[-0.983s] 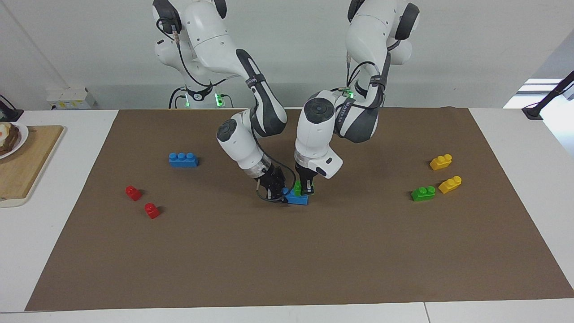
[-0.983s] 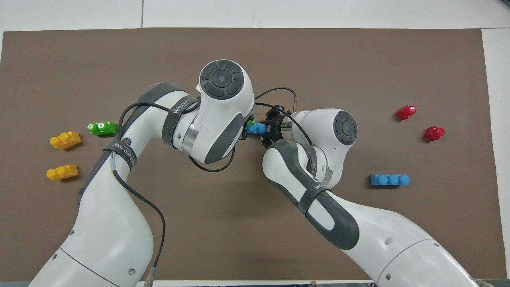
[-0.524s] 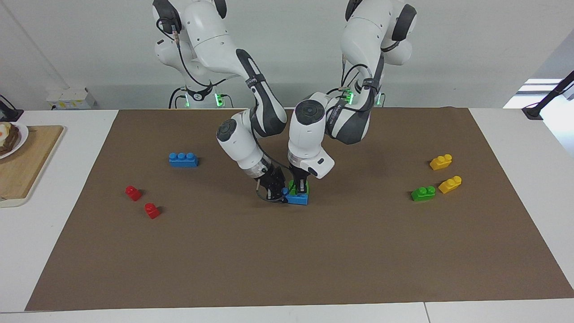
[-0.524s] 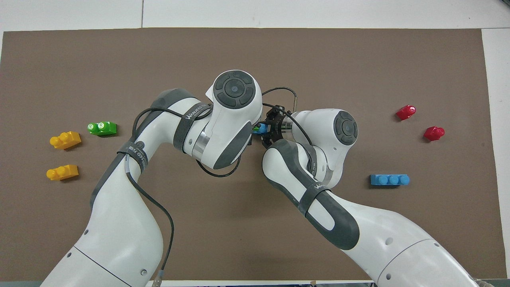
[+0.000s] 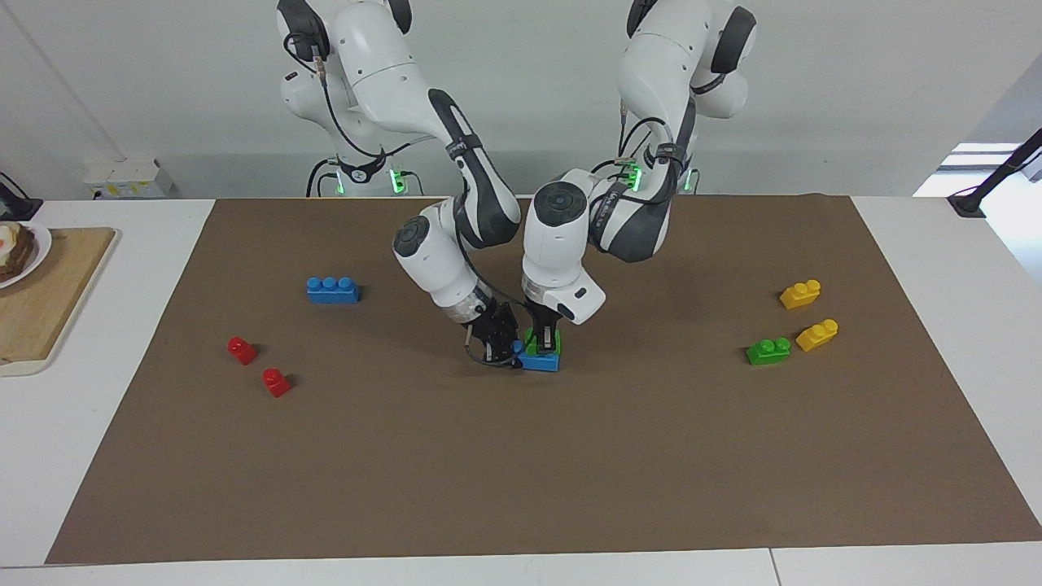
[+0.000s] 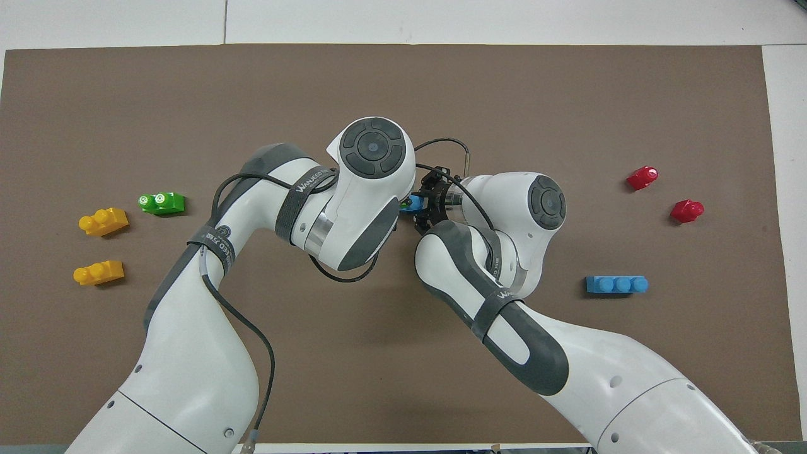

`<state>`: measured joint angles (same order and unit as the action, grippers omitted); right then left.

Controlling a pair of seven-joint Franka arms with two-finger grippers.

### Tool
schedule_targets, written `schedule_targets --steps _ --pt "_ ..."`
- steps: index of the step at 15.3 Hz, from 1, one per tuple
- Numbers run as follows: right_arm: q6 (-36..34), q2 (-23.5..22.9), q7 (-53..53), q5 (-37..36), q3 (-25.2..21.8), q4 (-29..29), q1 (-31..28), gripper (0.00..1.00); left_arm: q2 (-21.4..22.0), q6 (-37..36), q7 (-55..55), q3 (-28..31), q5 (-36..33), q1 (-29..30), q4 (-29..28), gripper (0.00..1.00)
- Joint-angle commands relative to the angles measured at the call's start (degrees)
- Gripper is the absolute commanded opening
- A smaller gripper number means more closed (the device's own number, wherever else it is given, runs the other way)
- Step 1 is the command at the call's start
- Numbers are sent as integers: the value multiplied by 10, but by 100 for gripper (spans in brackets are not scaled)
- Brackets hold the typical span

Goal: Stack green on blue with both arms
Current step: 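Press the green brick onto the blue brick with the left gripper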

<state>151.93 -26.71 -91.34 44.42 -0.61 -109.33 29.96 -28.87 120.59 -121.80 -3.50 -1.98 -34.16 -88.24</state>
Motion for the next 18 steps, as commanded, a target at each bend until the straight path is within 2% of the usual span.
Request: schedule_targets --steps 1,4,7,8,9,10,13,16,17,18 --pt "27 -12 38 13 -4 -38 -10 0 12 21 27 9 -14 -3 -42 0" --pt "35 -12 38 13 -4 -42 -10 0 17 49 39 9 -14 -3 -63 0" --pt "35 -12 38 13 -4 -42 -9 0 26 42 75 9 -14 -3 -80 0" --pt "35 -12 38 13 -4 -42 -10 0 26 41 75 9 -14 -2 -79 36" --pt "35 -12 38 13 -4 -42 -9 0 26 41 75 9 -14 -3 -78 89" --pt "35 -12 38 13 -4 -42 -9 0 26 37 75 10 -14 -3 -76 100" --pt "35 -12 38 13 -4 -42 -9 2 25 8 82 10 -23 0 -59 100" --pt "35 -12 37 13 -4 -42 -9 63 51 -1 112 10 -24 15 -57 100" --pt "34 -12 37 12 -4 -42 -9 78 65 -9 127 10 -23 31 -57 100" --pt "34 -12 37 12 -4 -41 -9 85 80 -16 148 9 -21 42 -57 100"
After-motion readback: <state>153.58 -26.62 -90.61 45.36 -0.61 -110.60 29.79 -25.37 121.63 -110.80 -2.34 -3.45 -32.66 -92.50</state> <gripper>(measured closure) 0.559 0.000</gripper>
